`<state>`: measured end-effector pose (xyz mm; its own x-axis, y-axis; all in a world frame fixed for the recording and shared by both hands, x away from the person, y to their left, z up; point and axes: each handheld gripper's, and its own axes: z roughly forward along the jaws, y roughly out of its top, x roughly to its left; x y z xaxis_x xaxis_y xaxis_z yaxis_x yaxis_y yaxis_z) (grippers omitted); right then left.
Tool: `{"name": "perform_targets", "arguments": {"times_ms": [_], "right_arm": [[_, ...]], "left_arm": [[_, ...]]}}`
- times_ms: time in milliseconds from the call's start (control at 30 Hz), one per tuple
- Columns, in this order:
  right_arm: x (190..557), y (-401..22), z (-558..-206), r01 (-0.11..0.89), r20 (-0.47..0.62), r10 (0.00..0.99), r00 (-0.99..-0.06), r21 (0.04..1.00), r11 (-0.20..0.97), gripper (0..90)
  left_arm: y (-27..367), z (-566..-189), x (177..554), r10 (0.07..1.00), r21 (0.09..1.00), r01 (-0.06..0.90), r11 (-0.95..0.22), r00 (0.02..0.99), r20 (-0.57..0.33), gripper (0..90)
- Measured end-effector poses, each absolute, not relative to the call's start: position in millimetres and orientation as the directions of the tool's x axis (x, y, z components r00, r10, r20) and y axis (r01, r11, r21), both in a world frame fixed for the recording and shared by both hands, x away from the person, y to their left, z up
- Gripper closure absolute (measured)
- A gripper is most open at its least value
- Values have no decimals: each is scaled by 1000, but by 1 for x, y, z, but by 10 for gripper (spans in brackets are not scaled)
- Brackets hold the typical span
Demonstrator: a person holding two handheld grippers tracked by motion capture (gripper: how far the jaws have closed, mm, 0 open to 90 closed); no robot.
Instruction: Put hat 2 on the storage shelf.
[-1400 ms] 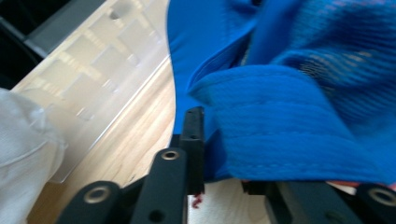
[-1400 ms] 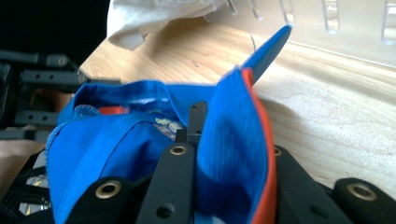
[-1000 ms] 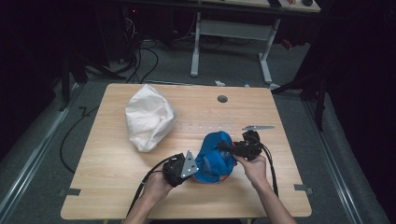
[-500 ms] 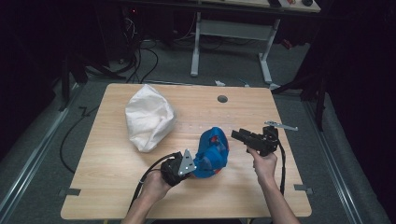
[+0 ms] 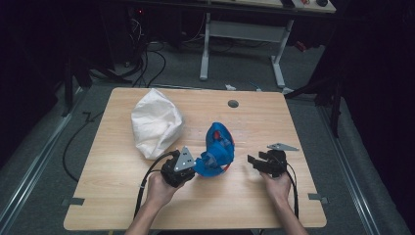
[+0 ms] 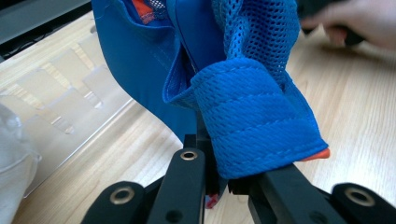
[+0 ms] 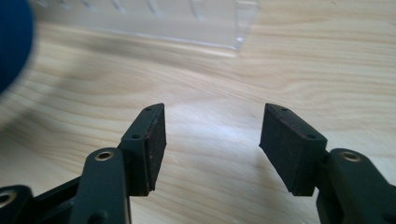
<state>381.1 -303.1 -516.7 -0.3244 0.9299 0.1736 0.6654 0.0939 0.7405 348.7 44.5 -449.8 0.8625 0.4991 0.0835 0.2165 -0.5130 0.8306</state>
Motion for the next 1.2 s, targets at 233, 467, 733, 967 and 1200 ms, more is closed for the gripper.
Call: {"name": "perform_targets", "arguments": {"times_ms": [233, 467, 733, 967, 1200], "right_arm": [[377, -302, -530, 659, 37, 958, -283, 734, 166, 376], [376, -298, -531, 656, -8, 960, -281, 728, 199, 376], [377, -300, -531, 656, 8, 960, -280, 731, 185, 375], [377, -299, -531, 656, 3, 960, -281, 730, 190, 371], [377, -299, -531, 654, -7, 958, -286, 729, 200, 369]], "left_arm": [[58, -439, 365, 556, 869, 270, -415, 831, 8, 859], [69, -417, 379, 601, 900, 284, -329, 798, -32, 859], [79, -399, 401, 647, 924, 306, -228, 757, -91, 859], [77, -396, 421, 670, 924, 321, -205, 735, -107, 859], [63, -398, 438, 671, 920, 335, -205, 732, -117, 858]]}}
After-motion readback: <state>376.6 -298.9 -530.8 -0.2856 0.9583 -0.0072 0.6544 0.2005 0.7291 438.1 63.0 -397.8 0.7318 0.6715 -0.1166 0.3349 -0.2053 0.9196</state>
